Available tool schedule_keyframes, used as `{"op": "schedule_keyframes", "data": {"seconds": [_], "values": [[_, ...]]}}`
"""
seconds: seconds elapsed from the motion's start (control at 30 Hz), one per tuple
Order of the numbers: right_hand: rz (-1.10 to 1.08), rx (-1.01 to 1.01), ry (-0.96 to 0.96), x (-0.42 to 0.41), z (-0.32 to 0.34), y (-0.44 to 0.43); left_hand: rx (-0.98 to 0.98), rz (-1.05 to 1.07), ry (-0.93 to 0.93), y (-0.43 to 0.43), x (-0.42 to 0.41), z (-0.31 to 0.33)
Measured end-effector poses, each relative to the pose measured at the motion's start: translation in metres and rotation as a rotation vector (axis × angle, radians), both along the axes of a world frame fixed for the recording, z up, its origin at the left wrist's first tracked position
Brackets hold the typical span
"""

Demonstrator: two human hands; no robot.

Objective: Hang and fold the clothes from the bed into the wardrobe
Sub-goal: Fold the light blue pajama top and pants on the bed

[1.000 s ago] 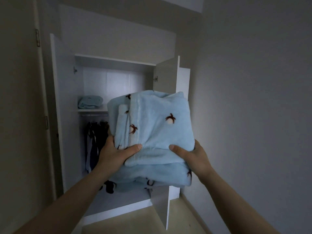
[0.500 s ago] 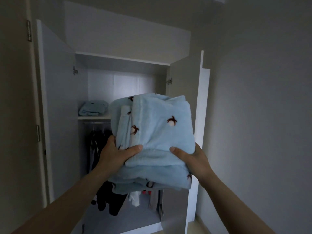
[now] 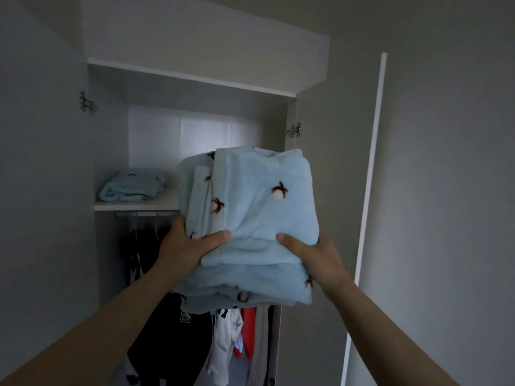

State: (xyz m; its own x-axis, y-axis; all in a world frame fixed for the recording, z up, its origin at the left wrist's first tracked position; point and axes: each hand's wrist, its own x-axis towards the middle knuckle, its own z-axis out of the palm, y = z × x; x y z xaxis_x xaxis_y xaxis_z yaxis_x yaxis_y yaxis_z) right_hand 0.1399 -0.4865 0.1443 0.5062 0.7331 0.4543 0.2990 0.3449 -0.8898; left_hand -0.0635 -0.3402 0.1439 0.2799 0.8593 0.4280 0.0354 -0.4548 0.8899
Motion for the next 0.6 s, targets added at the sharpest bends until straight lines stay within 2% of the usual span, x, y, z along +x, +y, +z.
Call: {"op": "schedule_keyframes", "data": {"seconds": [0.3,0.6], "values": [[0.122,0.003,0.022,0.080,0.005,0.141,-0.043,0.023,-0.056,0.119,0.068,0.001],[0.196,0.038,0.035,0.106,0.018,0.284,0.004,0.048,-0.077,0.248,0.087,0.012]]}}
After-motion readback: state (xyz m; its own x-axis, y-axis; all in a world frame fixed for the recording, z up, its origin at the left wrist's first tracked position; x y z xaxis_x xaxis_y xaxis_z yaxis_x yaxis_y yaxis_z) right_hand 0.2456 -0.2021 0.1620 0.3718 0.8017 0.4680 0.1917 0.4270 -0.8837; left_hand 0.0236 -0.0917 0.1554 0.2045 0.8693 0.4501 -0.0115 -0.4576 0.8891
